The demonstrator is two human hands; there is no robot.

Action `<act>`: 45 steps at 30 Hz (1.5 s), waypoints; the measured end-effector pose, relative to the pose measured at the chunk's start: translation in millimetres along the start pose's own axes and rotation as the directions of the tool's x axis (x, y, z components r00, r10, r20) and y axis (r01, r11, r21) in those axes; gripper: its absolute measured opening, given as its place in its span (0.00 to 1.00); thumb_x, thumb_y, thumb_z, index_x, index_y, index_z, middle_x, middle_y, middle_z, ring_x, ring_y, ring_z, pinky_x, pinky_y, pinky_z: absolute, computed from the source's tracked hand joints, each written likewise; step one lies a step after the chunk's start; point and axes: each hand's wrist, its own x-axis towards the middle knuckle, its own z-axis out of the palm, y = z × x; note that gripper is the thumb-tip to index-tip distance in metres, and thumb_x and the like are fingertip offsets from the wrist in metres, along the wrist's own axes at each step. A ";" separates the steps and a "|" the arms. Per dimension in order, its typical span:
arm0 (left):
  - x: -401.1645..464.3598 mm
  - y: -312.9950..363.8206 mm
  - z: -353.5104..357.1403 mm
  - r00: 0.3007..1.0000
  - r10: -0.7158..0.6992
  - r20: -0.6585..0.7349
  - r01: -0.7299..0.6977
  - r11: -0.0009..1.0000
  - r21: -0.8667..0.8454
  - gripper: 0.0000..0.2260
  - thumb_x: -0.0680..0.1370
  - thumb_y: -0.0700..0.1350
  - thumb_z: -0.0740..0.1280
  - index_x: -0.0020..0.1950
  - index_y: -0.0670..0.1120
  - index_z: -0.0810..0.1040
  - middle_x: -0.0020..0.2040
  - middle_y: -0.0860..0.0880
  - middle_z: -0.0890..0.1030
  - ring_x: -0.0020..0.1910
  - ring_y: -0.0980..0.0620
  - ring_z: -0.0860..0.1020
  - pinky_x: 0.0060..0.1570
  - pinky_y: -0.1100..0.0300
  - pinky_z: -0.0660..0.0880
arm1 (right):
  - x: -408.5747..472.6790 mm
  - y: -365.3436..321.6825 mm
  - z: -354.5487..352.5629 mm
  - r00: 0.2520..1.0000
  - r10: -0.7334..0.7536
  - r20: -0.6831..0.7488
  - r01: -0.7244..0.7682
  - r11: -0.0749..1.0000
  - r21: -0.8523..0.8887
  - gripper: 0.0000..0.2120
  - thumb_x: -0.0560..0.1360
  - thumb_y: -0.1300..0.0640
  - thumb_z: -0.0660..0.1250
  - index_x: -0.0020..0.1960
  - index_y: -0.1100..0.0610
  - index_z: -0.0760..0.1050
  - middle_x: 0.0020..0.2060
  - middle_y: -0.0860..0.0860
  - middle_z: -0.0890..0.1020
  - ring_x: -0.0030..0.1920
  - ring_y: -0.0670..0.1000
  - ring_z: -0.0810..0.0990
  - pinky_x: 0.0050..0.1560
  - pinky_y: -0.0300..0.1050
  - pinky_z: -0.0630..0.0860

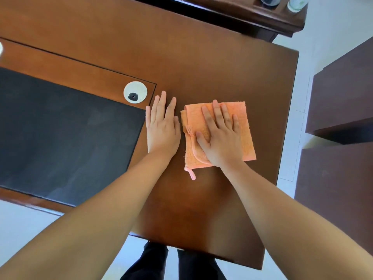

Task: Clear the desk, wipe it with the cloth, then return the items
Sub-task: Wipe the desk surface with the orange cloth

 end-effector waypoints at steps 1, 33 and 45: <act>10.8 6.9 3.6 1.000 -0.010 -0.006 0.010 1.000 0.013 0.23 0.87 0.47 0.55 0.84 0.49 0.63 0.86 0.47 0.55 0.85 0.46 0.51 0.84 0.45 0.45 | 13.8 8.7 -2.8 1.000 -0.002 -0.002 0.002 1.000 -0.002 0.36 0.83 0.31 0.48 0.86 0.44 0.48 0.87 0.49 0.50 0.86 0.54 0.47 0.84 0.63 0.48; 54.7 36.6 41.8 0.996 -0.090 0.016 0.085 0.976 0.198 0.26 0.86 0.55 0.44 0.86 0.56 0.50 0.87 0.49 0.49 0.86 0.47 0.46 0.83 0.40 0.47 | 166.9 95.5 -35.5 0.997 0.080 0.003 -0.080 0.997 -0.024 0.35 0.84 0.35 0.42 0.87 0.49 0.48 0.86 0.54 0.50 0.86 0.59 0.49 0.83 0.64 0.50; 49.9 32.9 27.4 0.998 -0.051 0.048 0.047 0.996 0.082 0.25 0.88 0.54 0.50 0.85 0.53 0.56 0.87 0.47 0.51 0.86 0.46 0.47 0.82 0.43 0.41 | 16.1 43.0 -12.6 0.986 0.164 -0.019 -0.165 0.986 -0.036 0.35 0.84 0.34 0.45 0.87 0.48 0.47 0.87 0.52 0.48 0.86 0.57 0.47 0.84 0.61 0.48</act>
